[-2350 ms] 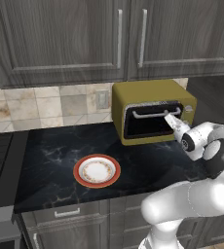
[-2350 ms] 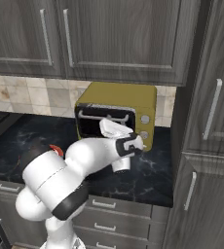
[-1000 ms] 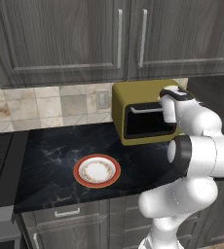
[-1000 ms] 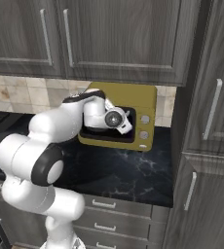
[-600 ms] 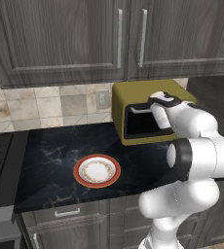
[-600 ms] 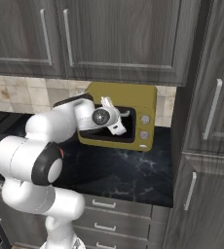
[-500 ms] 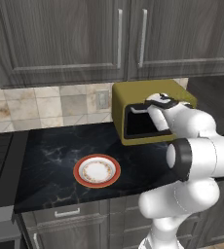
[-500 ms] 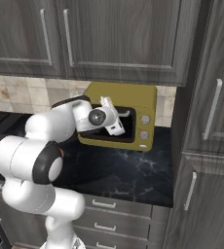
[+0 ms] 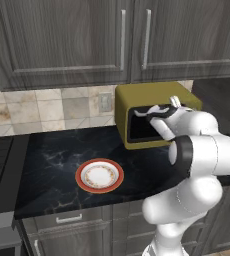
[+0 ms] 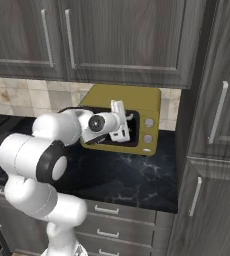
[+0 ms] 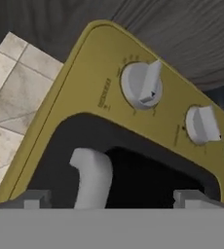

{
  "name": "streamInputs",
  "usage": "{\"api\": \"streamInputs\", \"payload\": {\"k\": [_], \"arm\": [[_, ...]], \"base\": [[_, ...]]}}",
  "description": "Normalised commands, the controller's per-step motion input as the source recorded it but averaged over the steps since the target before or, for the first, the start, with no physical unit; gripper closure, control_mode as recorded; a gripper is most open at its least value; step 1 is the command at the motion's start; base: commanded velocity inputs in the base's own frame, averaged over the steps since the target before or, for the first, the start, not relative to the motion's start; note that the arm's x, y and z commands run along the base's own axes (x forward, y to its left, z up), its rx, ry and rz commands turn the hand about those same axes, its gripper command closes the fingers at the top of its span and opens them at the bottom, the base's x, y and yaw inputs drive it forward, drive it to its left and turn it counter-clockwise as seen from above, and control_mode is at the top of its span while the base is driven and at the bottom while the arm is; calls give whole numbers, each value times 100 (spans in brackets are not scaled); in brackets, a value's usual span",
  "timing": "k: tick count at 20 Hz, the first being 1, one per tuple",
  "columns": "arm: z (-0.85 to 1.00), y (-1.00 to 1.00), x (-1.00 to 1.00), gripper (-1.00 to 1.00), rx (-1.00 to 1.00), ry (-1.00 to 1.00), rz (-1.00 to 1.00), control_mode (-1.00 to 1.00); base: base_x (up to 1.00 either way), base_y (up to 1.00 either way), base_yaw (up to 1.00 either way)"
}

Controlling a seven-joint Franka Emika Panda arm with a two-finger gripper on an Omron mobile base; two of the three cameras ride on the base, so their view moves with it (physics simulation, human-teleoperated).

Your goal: Pick up the bagel from the plate, place it on the toaster oven rack, close the door, and set the timer.

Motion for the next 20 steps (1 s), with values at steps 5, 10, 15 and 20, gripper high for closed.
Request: {"api": "streamInputs", "payload": {"k": [5,10,15,20], "arm": [[50,-66,-18,-100,19,5,-8,-100],[54,-36,-49,-100,14,0,-2,-100],[45,-16,-55,-100,3,4,0,-100],[20,-18,-31,-100,-5,25,2,-100]], "base": [[0,0,0],[0,0,0],[0,0,0],[0,0,0]]}}
